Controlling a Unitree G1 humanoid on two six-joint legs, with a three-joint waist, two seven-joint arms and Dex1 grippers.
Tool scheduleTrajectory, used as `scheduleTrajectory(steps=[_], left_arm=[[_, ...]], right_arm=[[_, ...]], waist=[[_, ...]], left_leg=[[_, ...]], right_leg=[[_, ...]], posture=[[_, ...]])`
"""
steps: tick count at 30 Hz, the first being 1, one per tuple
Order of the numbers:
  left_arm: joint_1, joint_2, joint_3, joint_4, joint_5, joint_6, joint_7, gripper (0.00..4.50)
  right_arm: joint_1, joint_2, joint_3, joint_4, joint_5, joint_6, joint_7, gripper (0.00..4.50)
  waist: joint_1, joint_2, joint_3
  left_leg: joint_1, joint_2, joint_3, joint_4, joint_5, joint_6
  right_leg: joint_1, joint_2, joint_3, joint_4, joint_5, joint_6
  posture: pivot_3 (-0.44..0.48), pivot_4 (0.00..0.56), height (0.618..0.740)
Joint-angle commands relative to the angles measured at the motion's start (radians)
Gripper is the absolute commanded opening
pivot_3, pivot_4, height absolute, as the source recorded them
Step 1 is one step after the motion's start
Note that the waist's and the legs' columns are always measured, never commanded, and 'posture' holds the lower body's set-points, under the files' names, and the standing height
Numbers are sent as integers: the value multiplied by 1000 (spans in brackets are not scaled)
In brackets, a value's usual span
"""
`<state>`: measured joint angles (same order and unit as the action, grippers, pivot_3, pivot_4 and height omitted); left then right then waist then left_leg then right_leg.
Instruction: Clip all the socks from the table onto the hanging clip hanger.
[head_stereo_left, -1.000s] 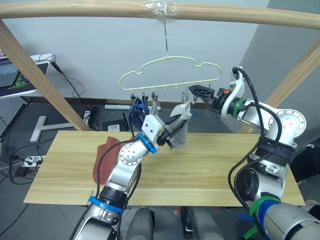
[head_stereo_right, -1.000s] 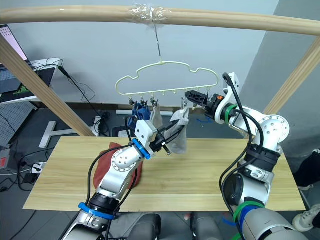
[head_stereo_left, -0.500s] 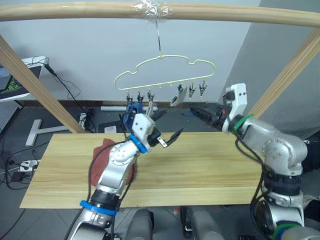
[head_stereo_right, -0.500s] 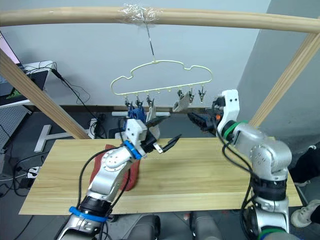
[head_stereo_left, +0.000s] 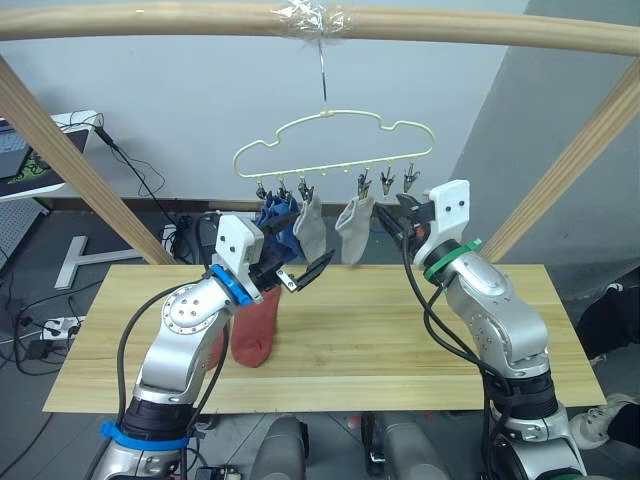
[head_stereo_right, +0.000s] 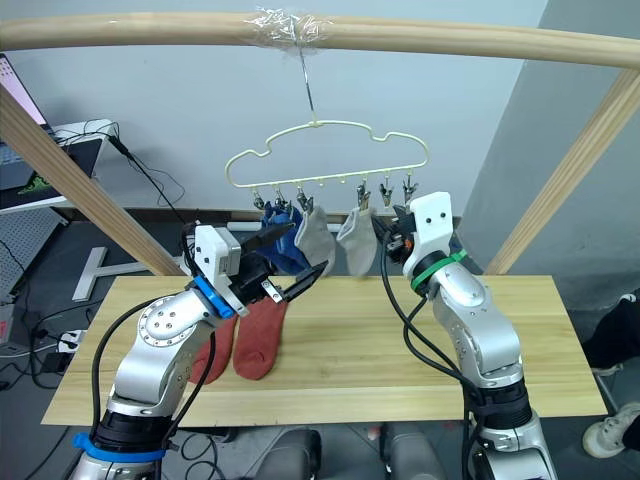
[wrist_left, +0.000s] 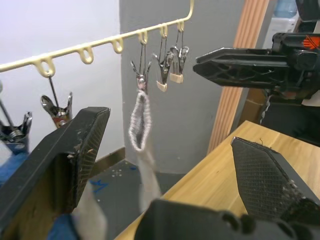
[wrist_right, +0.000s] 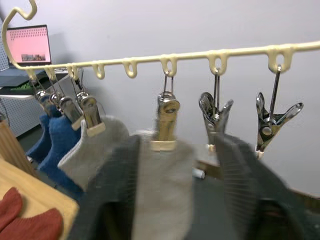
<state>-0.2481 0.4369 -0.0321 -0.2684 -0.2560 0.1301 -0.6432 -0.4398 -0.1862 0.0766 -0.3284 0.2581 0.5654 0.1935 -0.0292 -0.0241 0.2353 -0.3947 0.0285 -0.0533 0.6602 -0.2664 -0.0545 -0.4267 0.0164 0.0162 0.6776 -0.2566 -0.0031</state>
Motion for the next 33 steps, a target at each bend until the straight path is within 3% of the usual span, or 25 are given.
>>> scheduleTrajectory(steps=[1,20,33], left_arm=[[-3,1,14,-44,-5,6,14,4500],[-18,5,12,-82,-11,26,23,4500],[-46,-6,13,-103,-17,55,34,4500]], right_arm=[[-20,14,2,33,-43,-61,-18,1689],[-200,72,-21,388,-156,-246,-45,1689],[-274,118,-23,492,-173,-309,-40,1689]], waist=[[0,0,0],[4,0,0],[6,0,0]], left_leg=[[0,0,0,0,0,0],[1,0,1,0,0,0],[1,0,0,0,0,0]], right_leg=[[0,0,0,0,0,0],[0,0,0,1,0,-1],[0,-1,0,2,2,-3]], posture=[[42,206,740],[77,189,740],[85,188,740]])
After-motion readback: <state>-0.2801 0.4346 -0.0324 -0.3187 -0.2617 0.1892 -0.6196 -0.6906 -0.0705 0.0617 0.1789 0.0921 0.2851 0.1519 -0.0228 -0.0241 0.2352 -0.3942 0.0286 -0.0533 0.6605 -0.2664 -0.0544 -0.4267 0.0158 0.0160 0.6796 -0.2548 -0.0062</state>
